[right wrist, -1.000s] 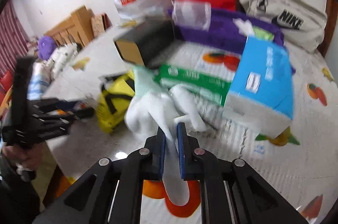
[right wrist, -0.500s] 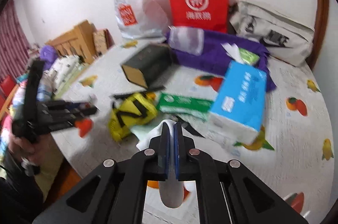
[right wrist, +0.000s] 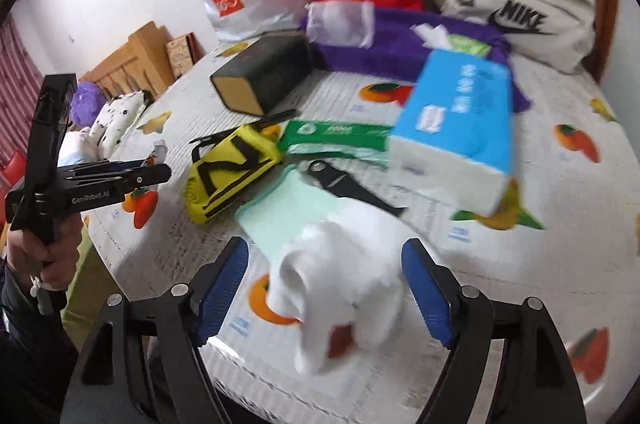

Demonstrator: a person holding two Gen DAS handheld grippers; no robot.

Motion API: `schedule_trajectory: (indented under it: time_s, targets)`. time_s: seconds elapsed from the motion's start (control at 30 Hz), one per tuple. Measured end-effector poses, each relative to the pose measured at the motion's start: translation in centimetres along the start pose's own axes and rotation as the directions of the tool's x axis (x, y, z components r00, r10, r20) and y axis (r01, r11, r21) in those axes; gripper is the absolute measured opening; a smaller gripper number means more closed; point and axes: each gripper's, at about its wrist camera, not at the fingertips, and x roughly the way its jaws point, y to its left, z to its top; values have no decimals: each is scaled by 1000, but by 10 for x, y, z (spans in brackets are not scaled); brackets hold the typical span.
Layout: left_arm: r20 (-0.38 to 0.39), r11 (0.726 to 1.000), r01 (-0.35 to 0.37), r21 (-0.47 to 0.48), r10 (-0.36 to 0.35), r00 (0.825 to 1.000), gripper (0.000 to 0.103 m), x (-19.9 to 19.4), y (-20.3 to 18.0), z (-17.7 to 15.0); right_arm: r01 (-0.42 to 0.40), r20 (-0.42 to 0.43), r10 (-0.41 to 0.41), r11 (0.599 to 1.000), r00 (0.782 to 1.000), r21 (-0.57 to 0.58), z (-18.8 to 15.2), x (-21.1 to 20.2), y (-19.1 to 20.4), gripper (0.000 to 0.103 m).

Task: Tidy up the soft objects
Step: 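Carry the snack packet and white gloves over the purple towel with both grippers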

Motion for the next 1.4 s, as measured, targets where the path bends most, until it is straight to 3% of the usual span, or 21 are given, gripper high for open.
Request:
schedule_trajectory:
  time_s: [0.27,0.37,0.4,0.43,0.53,0.93,1.4]
  targets:
    - [0,1000,4,-3,-4,1000,32,-1,1,1,100,-67,-104,993,992,-55,-9,46,13,76]
    - [-9,1000,4,-8,-4,1000,32,2,2,0,176,-43,-180,980,983,-91,-14,42,14,48]
    - [-12,1000,5,-9,-6,1000,32,3,3,-1,189,-41,-193,978,980,-89,-15,39,11,30]
    - [-14,1000,4,-11,-5,1000,32,4,3,-1,181,-45,-185,980,982,-81,-15,36,7,18]
    - [-19,1000,7,-17,-8,1000,32,7,3,-2,137,-54,-141,989,989,-60,-21,24,-6,13]
    - [-43,999,10,-34,-12,999,32,15,1,-4,218,-58,-217,976,974,18,-43,-3,-39,13]
    - [-36,999,3,-49,-5,999,32,8,4,-5,228,-32,-226,970,974,79,-43,-12,-43,13]
